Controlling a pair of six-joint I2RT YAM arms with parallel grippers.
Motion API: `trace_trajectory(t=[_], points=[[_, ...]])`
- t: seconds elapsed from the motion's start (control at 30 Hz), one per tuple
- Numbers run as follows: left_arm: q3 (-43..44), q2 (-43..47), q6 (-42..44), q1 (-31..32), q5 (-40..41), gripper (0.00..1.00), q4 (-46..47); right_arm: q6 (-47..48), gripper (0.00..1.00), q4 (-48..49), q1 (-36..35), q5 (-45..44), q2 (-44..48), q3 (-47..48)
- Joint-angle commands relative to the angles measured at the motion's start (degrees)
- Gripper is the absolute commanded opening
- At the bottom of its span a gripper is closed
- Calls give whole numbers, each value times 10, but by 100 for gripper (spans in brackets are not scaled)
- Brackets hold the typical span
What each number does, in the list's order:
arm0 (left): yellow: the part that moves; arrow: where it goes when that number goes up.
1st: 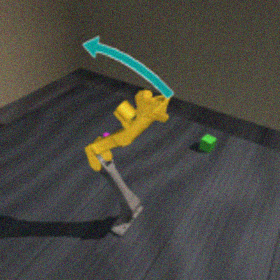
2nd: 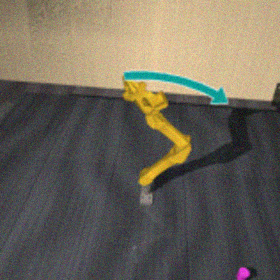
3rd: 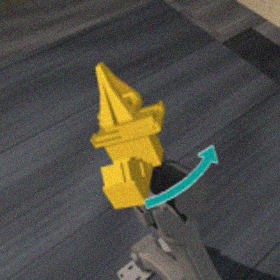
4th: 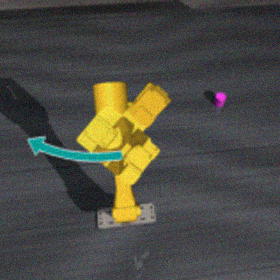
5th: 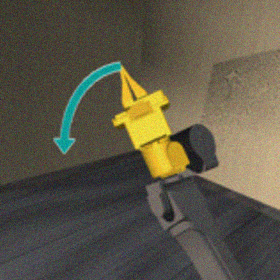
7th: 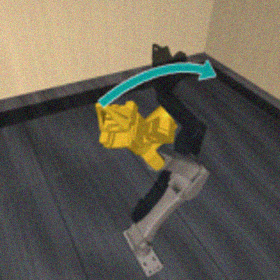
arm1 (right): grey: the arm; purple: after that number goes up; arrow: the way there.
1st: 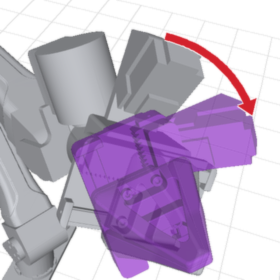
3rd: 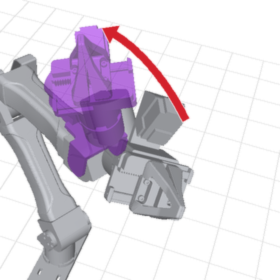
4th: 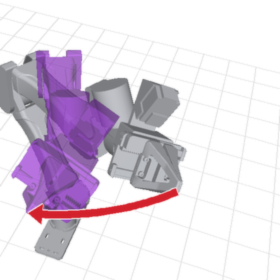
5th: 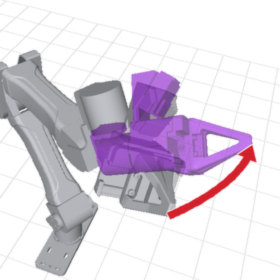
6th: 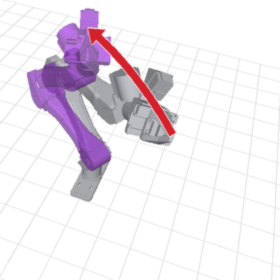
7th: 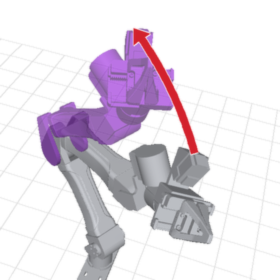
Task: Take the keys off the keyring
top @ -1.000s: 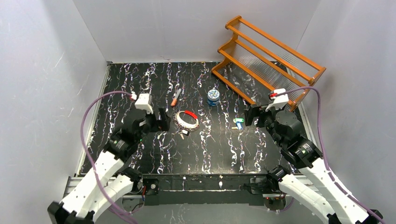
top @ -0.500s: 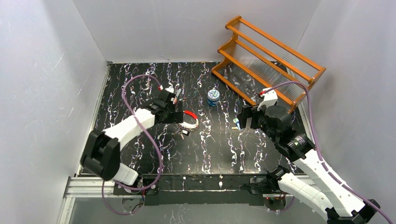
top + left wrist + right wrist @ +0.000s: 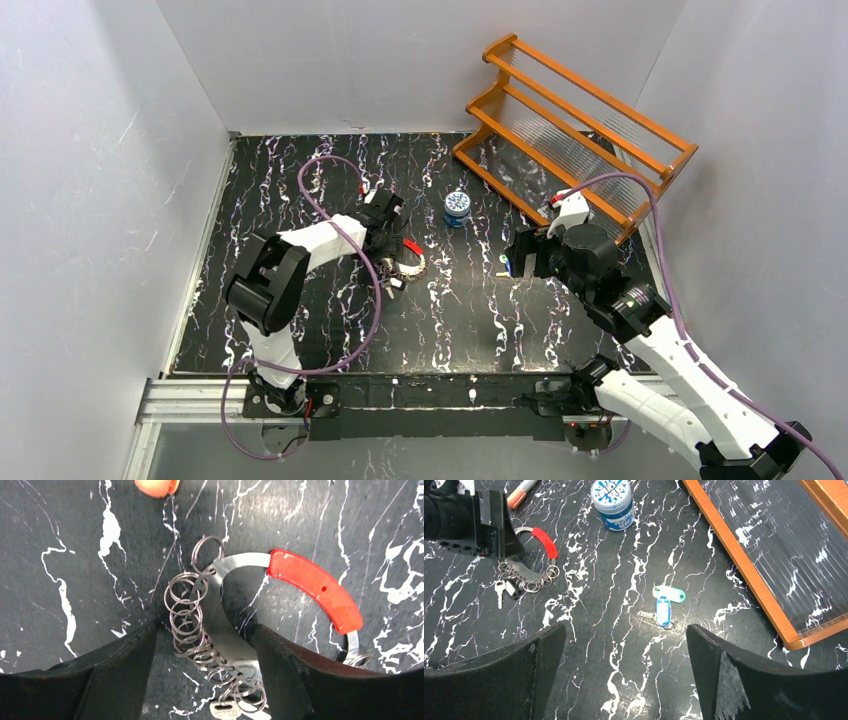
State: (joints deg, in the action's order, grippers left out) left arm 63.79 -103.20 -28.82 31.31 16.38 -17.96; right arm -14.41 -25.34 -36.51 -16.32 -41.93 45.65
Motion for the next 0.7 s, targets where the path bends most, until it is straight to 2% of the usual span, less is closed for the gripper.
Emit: trace_trajectory(t=[0.0,0.23,0.4,0.53,0.67], points=[[3,-13,-16,5,22,66,10,1,99,9,-1,12,1,27],[-45,-8,-24,41,21,48,26,9,99,6,-1,34,-22,30],[-80,35,-33,60,6,29,63,16,99,8,-1,69,-48,31],[-95,68,-42,79,-1,23,89,-1,99,18,-1,104,-82,19],[-128,98,-66,85,-32,15,138,-55,99,88,-2,148,-111,-39]])
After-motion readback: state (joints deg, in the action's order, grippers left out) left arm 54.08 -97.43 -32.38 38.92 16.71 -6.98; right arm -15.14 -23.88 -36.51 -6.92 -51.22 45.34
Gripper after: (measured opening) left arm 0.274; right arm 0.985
